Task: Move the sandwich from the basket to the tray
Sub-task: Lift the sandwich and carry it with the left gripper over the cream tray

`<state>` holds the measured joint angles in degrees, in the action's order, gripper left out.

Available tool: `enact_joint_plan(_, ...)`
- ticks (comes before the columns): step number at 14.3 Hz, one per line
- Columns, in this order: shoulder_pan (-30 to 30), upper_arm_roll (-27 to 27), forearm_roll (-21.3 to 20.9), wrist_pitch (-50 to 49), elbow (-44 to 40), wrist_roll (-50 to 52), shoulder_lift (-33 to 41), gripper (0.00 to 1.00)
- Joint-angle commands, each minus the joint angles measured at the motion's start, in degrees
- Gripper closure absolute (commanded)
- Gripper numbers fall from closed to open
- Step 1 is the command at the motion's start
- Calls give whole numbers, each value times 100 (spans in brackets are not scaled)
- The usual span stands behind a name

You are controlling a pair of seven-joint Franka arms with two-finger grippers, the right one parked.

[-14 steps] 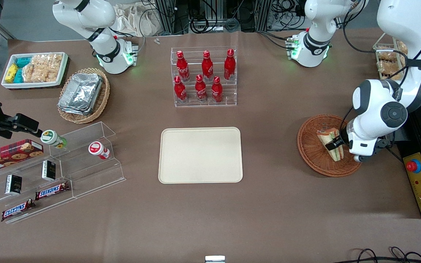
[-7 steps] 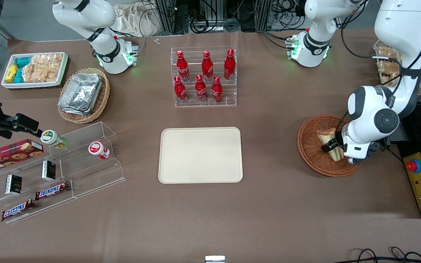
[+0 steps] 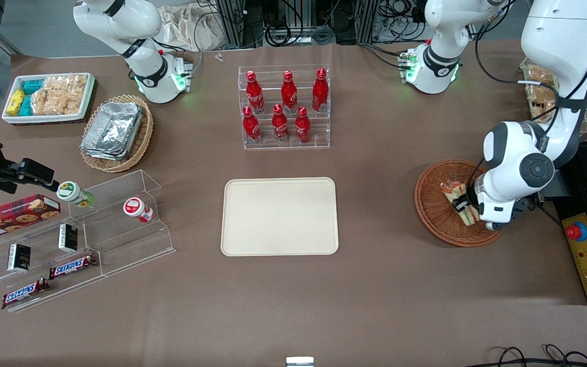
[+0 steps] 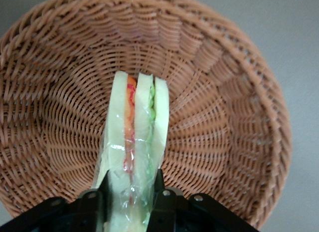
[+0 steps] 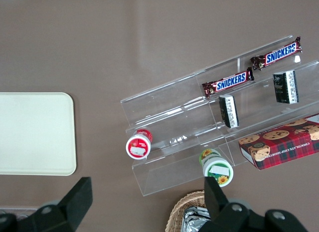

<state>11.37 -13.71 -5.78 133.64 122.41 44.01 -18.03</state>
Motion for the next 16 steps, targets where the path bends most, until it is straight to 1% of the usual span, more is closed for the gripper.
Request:
enact_joint_plan(1,-21,-35,-11,-475,-462,257,72,100)
enact_joint_plan(4,-29,-62,-46,-2153,-1541,151,81,100)
enact_joint_plan(7,-29,-167,6,-3445,-2622,-330,81,100)
enact_joint_plan(9,-29,-272,50,-4255,-3335,-420,72,100)
enact_joint_plan(11,-29,-439,392,-4565,-3950,-516,54,100)
enact_joint_plan(13,-29,-728,665,-4767,-4224,-508,54,100)
enact_joint_plan(16,-38,-1395,736,-4690,-4287,-586,-77,100)
